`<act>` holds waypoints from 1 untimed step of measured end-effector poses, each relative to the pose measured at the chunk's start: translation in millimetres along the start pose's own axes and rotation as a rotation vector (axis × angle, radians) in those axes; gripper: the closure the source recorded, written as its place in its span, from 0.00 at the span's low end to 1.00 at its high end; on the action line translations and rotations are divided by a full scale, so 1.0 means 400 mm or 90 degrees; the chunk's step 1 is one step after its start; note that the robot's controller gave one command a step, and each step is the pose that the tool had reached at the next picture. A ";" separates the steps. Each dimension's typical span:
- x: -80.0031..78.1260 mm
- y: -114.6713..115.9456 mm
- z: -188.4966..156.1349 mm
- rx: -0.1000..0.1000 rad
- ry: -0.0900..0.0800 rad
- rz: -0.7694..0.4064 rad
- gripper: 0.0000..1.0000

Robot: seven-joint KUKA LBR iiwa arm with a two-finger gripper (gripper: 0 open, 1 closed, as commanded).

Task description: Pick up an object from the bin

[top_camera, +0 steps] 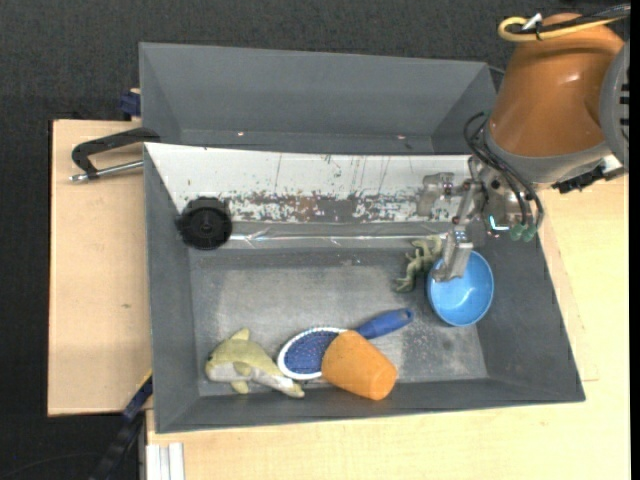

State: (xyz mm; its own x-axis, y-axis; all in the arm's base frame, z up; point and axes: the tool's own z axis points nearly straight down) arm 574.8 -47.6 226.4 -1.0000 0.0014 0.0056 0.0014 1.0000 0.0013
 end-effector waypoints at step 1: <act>0.046 -0.161 0.228 0.001 -0.001 -0.171 0.00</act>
Offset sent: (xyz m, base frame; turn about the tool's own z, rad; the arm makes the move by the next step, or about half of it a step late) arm -0.0186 -0.0634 -0.0906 -0.2718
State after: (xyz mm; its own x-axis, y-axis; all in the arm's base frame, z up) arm 555.8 -111.7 135.2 -0.9646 -0.2638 0.0032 -0.2638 0.9646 0.0011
